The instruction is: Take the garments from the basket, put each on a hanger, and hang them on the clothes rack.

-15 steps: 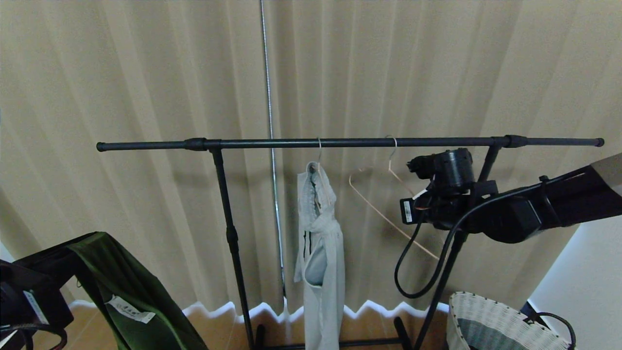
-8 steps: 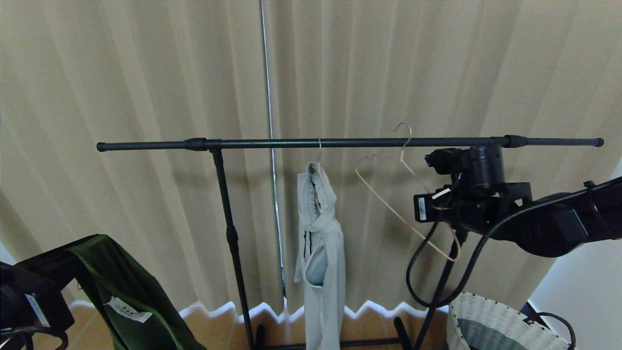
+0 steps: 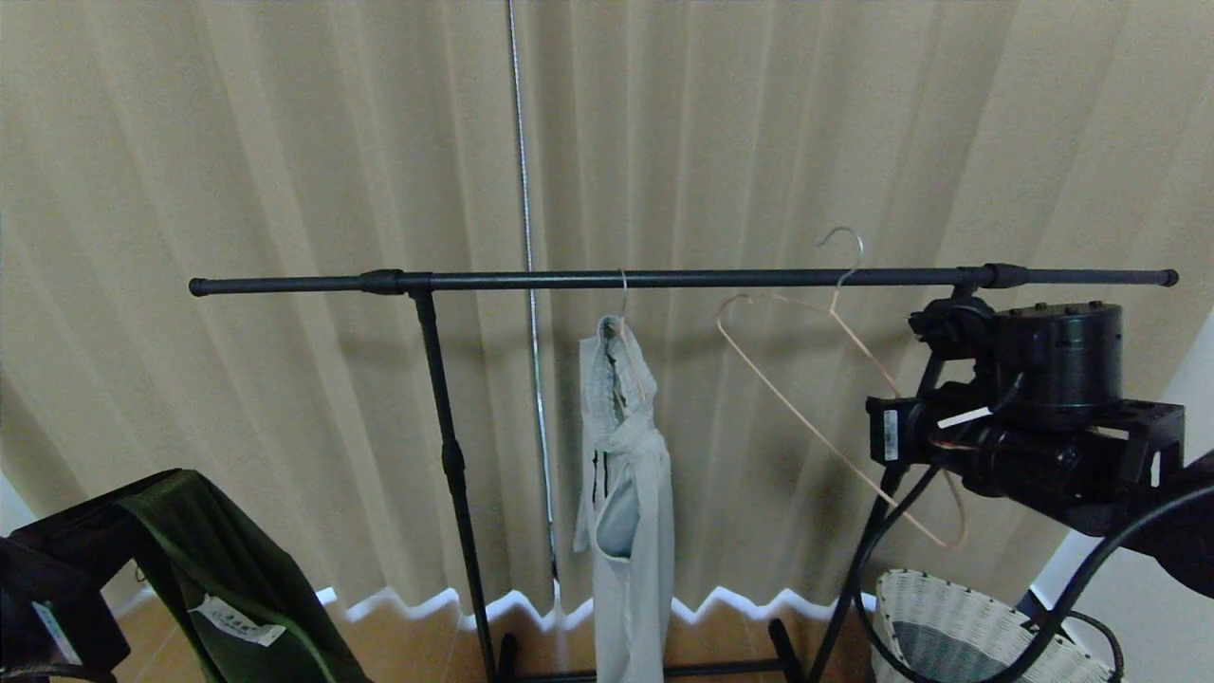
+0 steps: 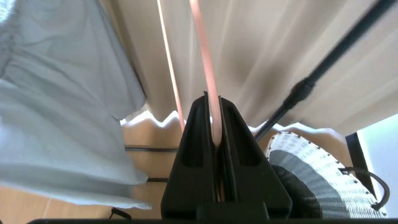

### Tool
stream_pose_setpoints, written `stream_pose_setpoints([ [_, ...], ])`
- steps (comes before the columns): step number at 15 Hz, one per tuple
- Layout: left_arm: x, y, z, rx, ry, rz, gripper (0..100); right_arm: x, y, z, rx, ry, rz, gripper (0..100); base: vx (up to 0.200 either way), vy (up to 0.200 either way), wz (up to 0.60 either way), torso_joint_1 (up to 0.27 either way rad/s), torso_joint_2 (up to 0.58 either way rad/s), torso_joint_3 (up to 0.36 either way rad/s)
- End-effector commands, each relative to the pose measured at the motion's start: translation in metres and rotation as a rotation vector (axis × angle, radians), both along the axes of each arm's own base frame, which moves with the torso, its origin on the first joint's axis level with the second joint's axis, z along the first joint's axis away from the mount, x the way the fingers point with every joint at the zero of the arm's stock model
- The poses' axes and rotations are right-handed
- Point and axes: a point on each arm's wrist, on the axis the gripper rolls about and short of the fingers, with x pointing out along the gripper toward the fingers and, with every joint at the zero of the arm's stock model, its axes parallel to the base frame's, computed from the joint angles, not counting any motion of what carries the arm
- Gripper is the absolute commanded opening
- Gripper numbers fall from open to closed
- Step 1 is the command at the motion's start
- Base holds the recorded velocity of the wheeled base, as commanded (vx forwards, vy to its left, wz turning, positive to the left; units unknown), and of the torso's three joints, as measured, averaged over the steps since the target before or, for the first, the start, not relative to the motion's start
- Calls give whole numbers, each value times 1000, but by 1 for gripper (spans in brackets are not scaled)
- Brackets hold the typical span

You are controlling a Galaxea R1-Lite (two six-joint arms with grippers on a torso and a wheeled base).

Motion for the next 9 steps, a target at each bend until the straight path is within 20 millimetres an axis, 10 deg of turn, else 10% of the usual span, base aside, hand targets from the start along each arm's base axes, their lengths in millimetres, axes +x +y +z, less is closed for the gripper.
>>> stream_pose_setpoints([
  [1, -4, 1, 0, -3, -15, 1, 0, -22, -8, 9, 11, -34, 0, 0, 0, 0, 0, 0, 0, 0],
  [4, -8, 2, 2, 3, -36, -2, 0, -39, -15, 13, 16, -48, 2, 0, 0, 0, 0, 0, 0, 0],
  [9, -8, 3, -1, 26, -29, -6, 0, -61, -22, 1, 12, -17, 5, 0, -200, 0, 0, 5, 5, 2],
])
